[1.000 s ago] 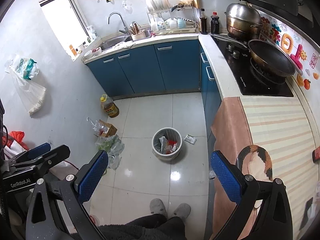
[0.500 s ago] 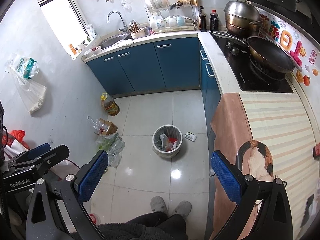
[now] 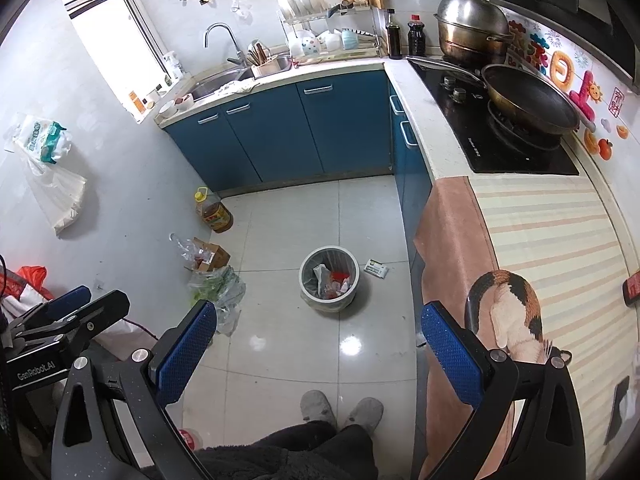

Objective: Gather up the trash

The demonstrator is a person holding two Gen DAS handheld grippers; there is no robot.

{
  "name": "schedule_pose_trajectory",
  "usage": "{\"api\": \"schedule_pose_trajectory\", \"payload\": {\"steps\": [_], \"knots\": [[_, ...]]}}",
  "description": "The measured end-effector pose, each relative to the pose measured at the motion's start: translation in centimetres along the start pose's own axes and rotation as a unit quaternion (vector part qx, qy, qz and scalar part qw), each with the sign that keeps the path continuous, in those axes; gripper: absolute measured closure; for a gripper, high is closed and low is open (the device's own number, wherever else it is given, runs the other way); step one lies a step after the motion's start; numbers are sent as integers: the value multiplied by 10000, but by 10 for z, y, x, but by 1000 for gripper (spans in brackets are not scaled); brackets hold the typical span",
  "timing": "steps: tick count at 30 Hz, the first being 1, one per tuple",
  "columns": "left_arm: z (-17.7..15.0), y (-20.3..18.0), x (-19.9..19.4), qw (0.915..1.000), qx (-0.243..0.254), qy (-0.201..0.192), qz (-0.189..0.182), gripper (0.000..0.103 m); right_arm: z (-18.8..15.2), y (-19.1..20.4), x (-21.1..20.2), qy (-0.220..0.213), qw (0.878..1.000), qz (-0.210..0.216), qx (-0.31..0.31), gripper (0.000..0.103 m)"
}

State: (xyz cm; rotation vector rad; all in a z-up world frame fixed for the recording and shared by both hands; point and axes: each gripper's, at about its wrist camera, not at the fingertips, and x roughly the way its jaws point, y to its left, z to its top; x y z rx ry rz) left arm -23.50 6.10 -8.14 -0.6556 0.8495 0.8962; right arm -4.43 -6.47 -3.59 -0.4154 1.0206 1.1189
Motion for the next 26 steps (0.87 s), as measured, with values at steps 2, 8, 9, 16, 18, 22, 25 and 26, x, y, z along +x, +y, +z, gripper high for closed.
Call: {"api": "schedule_pose_trajectory", "payload": {"steps": [2, 8, 9, 16, 18, 22, 25, 26], "knots": [[0, 0, 1, 10000, 6, 6, -5, 1, -1, -1, -1, -9, 10000, -12, 6, 0], [0, -2, 1, 10000, 34, 7, -39, 1, -2, -6, -3, 0, 10000, -40, 24, 0], [0, -3, 1, 10000, 42, 9, -50, 1, -3, -7, -4, -5, 10000, -39, 31, 0], [0, -5, 1, 10000, 76, 7, -59, 1, -4, -9, -6, -8, 10000, -28, 43, 0], [0, -7, 0, 9999, 91, -2, -48, 1, -5, -10, -7, -10, 10000, -23, 32, 0], [-2, -6, -1, 9999, 72, 0, -85, 1, -5, -9, -7, -26, 10000, -19, 56, 0], [-2, -5, -1, 9999, 73, 12, -95, 1, -5, -9, -7, -14, 10000, -16, 50, 0], [-2, -5, 0, 9999, 84, 20, -106, 1, -6, -9, -7, -6, 10000, -7, 52, 0]]}}
